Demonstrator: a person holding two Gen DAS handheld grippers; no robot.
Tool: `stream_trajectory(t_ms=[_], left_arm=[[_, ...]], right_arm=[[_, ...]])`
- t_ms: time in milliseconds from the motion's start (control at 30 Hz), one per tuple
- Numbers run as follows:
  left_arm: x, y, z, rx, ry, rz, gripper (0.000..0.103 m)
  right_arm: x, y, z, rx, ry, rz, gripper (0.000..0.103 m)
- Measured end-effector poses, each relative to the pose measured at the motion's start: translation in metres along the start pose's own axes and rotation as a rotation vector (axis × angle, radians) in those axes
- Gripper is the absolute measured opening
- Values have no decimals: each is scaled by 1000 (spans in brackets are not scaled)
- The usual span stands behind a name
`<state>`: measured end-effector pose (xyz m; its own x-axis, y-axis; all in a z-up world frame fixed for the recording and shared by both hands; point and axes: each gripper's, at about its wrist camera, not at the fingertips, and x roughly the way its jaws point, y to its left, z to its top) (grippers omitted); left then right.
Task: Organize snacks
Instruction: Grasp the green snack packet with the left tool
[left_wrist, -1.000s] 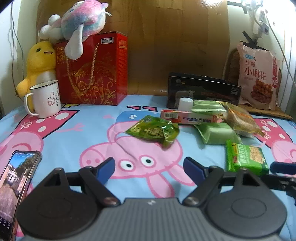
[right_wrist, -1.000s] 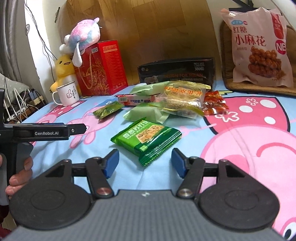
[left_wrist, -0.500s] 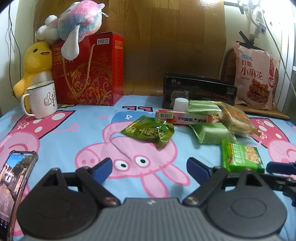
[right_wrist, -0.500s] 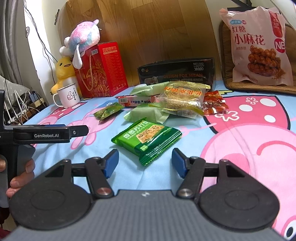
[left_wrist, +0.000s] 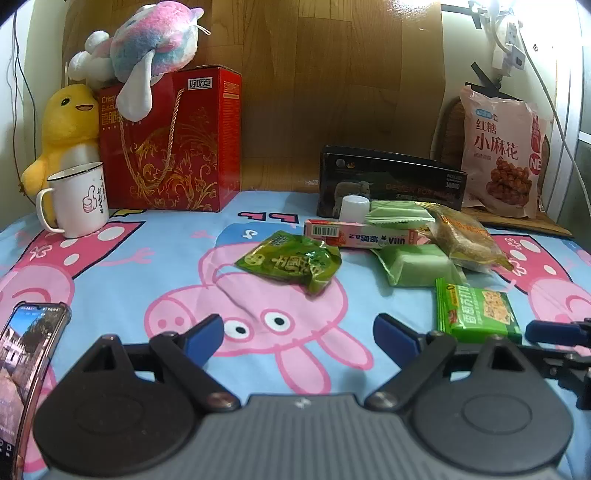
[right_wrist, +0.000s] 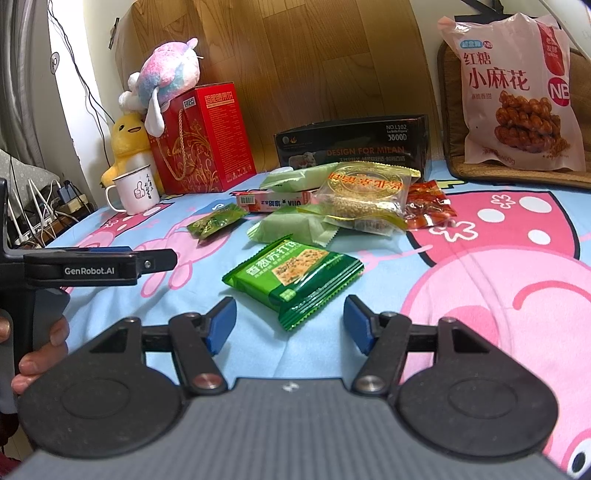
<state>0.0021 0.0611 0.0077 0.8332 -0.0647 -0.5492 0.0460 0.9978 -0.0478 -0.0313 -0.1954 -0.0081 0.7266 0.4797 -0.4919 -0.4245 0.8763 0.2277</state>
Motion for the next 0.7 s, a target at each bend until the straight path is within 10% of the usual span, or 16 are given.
stream_trajectory(t_ms=[700], left_arm=[[5,1,2,2,36,-26,91]], right_arm=[[1,1,0,-1,3,5,70]])
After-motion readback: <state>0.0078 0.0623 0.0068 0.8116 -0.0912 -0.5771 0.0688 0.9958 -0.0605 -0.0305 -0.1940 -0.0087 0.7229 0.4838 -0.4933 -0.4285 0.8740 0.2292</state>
